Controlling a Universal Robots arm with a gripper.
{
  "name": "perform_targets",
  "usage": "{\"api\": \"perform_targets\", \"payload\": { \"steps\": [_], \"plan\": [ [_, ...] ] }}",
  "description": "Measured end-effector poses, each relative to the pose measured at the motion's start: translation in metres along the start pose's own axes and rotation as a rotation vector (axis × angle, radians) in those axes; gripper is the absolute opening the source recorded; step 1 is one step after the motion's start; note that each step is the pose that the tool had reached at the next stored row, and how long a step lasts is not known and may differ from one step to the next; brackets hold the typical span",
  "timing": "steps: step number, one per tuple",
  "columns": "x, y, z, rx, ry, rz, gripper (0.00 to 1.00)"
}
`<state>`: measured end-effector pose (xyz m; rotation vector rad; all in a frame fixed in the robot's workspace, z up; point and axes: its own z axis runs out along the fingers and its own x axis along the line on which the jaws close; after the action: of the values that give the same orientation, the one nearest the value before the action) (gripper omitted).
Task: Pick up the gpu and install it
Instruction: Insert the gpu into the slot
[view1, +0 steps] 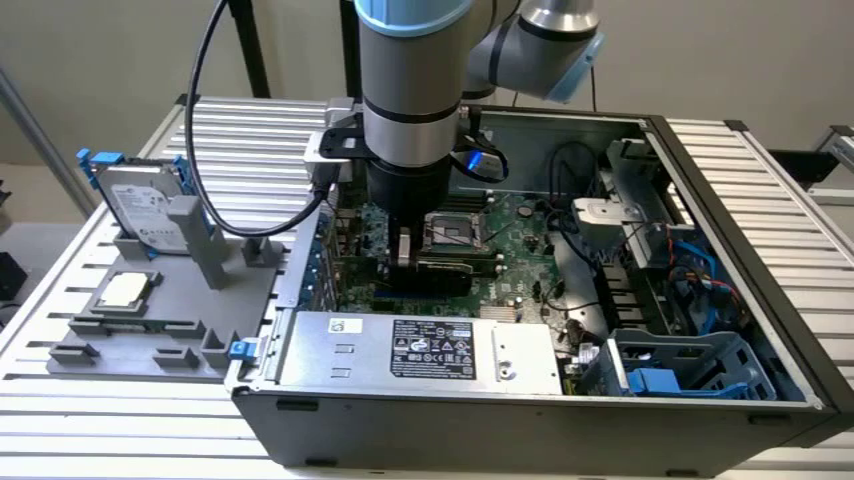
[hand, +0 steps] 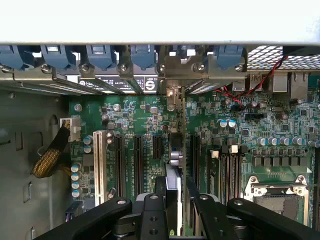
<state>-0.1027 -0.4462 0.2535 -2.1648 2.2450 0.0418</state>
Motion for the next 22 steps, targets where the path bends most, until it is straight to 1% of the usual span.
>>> {"api": "perform_targets", "payload": {
  "steps": [15, 22],
  "plan": [
    [-0.0021, 0.0, 0.0001, -0.0067, 0.0004, 0.006, 0.0],
    [-0.0022, 0.0001, 0.0016, -0.0072, 0.0008, 0.008, 0.0]
  ]
}}
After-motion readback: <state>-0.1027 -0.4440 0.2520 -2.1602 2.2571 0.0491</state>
